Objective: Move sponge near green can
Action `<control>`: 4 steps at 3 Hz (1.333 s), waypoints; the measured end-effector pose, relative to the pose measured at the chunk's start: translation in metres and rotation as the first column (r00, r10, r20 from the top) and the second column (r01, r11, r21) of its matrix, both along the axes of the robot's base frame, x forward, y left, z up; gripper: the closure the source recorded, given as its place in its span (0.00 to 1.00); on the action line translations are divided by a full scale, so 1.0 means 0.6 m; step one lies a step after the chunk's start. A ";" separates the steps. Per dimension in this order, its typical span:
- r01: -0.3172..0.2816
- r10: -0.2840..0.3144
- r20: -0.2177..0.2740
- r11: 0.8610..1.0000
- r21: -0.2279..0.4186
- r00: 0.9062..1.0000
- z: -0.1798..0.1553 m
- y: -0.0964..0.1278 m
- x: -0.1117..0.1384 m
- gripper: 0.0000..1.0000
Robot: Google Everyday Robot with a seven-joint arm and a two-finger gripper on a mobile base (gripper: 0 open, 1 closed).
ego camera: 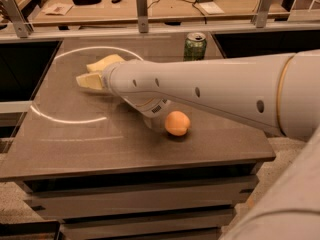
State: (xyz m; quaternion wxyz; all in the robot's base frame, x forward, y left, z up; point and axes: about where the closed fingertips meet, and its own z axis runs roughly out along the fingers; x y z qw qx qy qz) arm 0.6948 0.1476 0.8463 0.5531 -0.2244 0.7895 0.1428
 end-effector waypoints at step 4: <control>-0.060 0.063 0.058 0.997 -0.047 0.996 0.008 -0.007 0.001 0.17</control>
Offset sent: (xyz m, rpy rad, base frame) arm 0.0069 0.0162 -0.0057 0.0709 -0.0595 0.0656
